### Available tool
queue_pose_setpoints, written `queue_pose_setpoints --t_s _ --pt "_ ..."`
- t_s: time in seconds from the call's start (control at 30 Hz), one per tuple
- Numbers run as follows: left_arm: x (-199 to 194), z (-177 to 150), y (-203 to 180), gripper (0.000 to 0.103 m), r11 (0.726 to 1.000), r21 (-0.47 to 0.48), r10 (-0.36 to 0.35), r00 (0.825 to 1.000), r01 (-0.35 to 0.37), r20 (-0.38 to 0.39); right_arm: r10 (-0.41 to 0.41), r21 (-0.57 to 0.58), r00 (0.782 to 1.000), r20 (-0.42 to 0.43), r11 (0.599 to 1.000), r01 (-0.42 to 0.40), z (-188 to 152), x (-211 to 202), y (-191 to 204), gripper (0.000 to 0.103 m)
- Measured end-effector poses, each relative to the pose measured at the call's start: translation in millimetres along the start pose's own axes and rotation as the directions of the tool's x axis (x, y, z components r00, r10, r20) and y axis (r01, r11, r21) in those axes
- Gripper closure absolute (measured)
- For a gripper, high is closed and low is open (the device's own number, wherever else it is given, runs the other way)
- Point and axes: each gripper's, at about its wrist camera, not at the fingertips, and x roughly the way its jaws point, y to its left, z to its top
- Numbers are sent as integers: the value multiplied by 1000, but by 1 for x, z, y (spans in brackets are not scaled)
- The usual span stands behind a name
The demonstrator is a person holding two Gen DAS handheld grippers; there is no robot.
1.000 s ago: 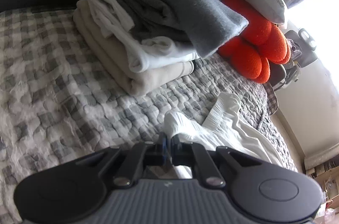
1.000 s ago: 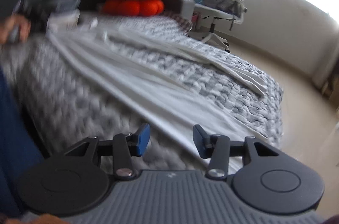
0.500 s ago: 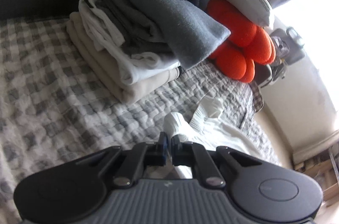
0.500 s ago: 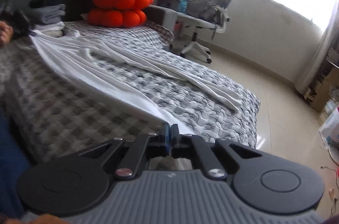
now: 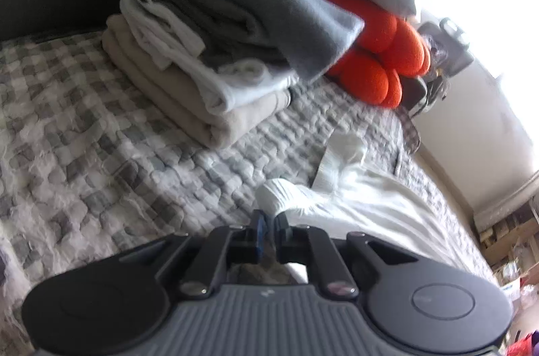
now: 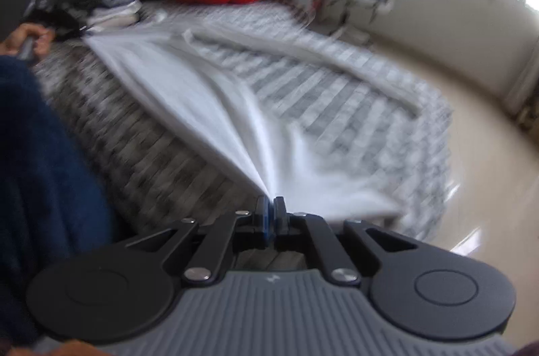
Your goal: Fold clothes
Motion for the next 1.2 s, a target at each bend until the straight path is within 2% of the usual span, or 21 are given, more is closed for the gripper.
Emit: queue_pose_setpoints --t_s 0.07,0.1,0.13,0.2,0.23,0.33,0.37,0.47,0.53,0.63,0.7,0.73,0.77,0.87,0.97,1.03,1.13,1.2 --pt "6 -1 5 93 1000 -15 1 1000 -1 -26 -26 25 999 38 999 25 -3 -11 -7 93" --pt "7 0 8 92 999 -31 -7 1000 6 -30 -46 68 996 74 997 41 -3 -19 -17 85" --pt "7 0 10 91 999 -43 -13 1000 12 -29 -72 124 991 115 991 58 -2 -28 -29 70" --pt "7 1 11 90 999 -50 -15 1000 14 -22 -160 230 975 151 966 123 -3 -37 -59 54" --pt "7 1 11 89 999 -49 -13 1000 12 -23 -208 273 969 133 948 165 -6 -35 -74 53" --pt "6 -1 10 88 999 -44 -7 1000 6 -26 -215 348 976 45 919 187 -20 -14 -103 53" --pt "5 -1 10 86 999 -44 -7 1000 6 -28 -202 356 979 35 918 176 -25 -9 -103 54" --pt "0 3 14 70 997 -68 -21 999 18 -37 -171 380 983 62 915 135 -36 -11 -96 58" --pt "-4 7 16 57 996 -81 -24 999 21 -37 -163 405 982 98 908 111 -42 -17 -90 67" --pt "-8 13 14 53 997 -72 -5 999 2 -38 -133 415 980 148 908 60 -47 -27 -82 69" --pt "-9 14 12 45 998 -63 11 1000 -12 -27 -109 399 982 154 916 39 -44 -23 -76 71" --pt "-8 13 12 44 998 -59 16 1000 -17 -22 -105 402 984 147 915 37 -43 -18 -76 73" --pt "-6 12 11 44 998 -56 19 999 -20 -26 -105 413 986 131 910 41 -41 -10 -78 76" --pt "-2 7 7 47 999 -23 36 999 -37 -26 -126 426 986 109 902 68 -34 0 -77 102" --pt "-4 7 3 53 999 17 45 999 -45 -13 -136 433 985 110 898 76 -30 -17 -71 102" --pt "-5 7 3 67 999 29 43 999 -42 -13 -176 451 977 117 886 106 -29 -39 -68 102" --pt "-2 5 2 74 998 48 47 999 -46 -14 -229 501 965 127 854 137 -34 -71 -67 102" --pt "1 3 2 76 997 55 54 998 -52 -20 -243 500 965 97 850 164 -40 -77 -62 102"
